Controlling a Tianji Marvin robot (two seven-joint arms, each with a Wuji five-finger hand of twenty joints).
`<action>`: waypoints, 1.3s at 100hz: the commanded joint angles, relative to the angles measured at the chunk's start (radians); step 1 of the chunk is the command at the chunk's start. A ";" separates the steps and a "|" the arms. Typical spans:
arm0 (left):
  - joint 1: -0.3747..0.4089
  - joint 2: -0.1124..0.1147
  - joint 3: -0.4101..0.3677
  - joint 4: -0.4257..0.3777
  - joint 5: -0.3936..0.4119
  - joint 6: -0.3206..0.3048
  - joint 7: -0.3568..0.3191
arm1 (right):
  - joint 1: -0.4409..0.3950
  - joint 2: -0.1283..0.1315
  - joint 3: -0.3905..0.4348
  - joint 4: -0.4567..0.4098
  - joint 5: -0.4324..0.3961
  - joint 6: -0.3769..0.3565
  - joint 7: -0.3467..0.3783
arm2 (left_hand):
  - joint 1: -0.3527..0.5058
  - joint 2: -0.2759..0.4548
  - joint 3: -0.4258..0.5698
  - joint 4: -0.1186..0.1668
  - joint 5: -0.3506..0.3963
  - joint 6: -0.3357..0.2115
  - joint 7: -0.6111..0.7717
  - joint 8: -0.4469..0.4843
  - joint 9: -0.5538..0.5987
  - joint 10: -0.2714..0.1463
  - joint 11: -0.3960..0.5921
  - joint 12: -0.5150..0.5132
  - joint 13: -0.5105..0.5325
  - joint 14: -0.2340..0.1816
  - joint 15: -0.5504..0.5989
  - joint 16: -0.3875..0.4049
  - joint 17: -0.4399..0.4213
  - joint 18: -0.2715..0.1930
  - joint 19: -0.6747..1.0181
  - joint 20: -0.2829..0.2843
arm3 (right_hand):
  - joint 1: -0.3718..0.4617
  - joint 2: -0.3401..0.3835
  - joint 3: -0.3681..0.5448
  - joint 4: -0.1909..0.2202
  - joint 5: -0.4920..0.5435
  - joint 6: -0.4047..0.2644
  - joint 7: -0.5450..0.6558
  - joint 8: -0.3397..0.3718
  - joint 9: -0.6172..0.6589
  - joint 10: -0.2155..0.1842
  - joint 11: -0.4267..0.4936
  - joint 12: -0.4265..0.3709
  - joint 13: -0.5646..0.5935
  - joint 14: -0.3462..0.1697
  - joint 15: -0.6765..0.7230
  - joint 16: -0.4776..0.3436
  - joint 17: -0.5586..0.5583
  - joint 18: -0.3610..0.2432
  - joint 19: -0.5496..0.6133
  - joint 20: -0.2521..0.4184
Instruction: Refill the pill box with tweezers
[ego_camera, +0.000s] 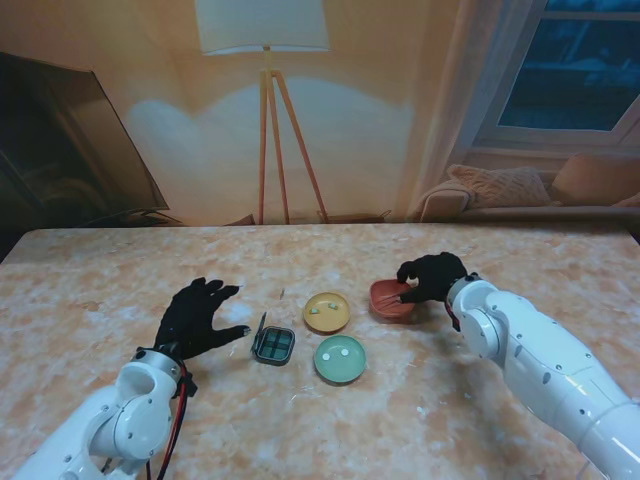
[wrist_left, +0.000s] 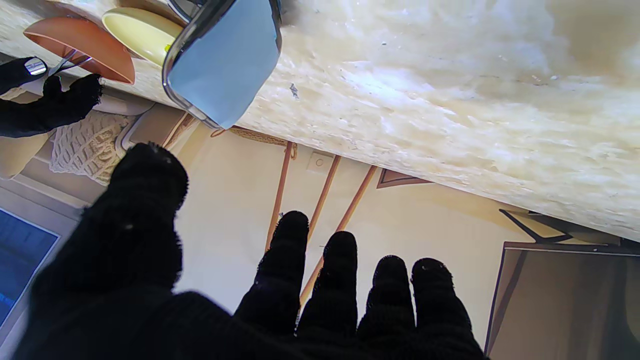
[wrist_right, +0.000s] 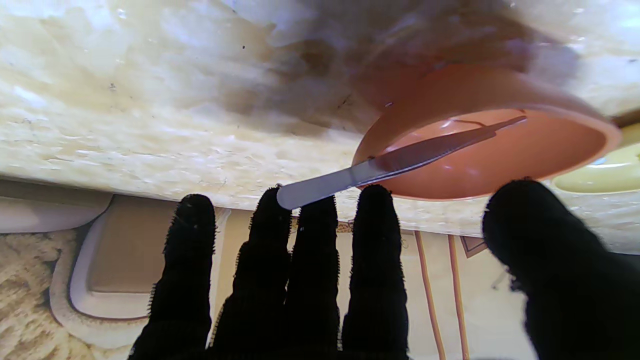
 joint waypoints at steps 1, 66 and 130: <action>-0.008 -0.006 0.004 0.012 -0.003 0.000 -0.006 | 0.006 -0.012 -0.012 0.015 0.006 -0.001 0.010 | 0.008 0.028 -0.035 0.024 0.022 -0.012 0.011 0.006 0.006 -0.022 0.011 0.004 0.002 -0.027 -0.006 -0.004 -0.004 -0.018 0.011 0.017 | -0.006 -0.037 0.030 -0.023 0.016 -0.023 0.016 0.012 0.021 -0.026 0.011 -0.001 0.016 -0.026 0.011 -0.002 0.006 -0.012 0.019 0.002; -0.028 -0.011 0.026 0.046 -0.021 -0.005 0.024 | 0.047 -0.036 -0.120 0.102 0.065 0.010 -0.050 | 0.052 0.058 -0.097 0.031 0.038 -0.018 0.028 0.014 0.025 -0.026 0.020 0.010 0.021 -0.028 0.006 0.001 -0.009 -0.012 0.056 0.038 | 0.100 -0.038 0.112 -0.027 0.094 -0.101 0.098 0.025 0.150 -0.072 0.043 0.009 0.140 -0.058 0.068 0.022 0.098 -0.066 0.075 0.020; -0.024 -0.016 0.029 0.051 -0.042 0.002 0.036 | 0.041 -0.052 -0.128 0.121 0.081 0.039 -0.103 | 0.090 0.096 -0.166 0.036 0.044 -0.018 0.031 0.014 0.032 -0.025 0.023 0.013 0.027 -0.027 0.010 0.003 -0.011 -0.010 0.071 0.043 | 0.305 0.033 0.020 -0.159 0.205 -0.258 0.415 -0.270 0.375 -0.092 0.091 0.016 0.329 -0.063 0.243 0.084 0.240 -0.134 0.256 0.081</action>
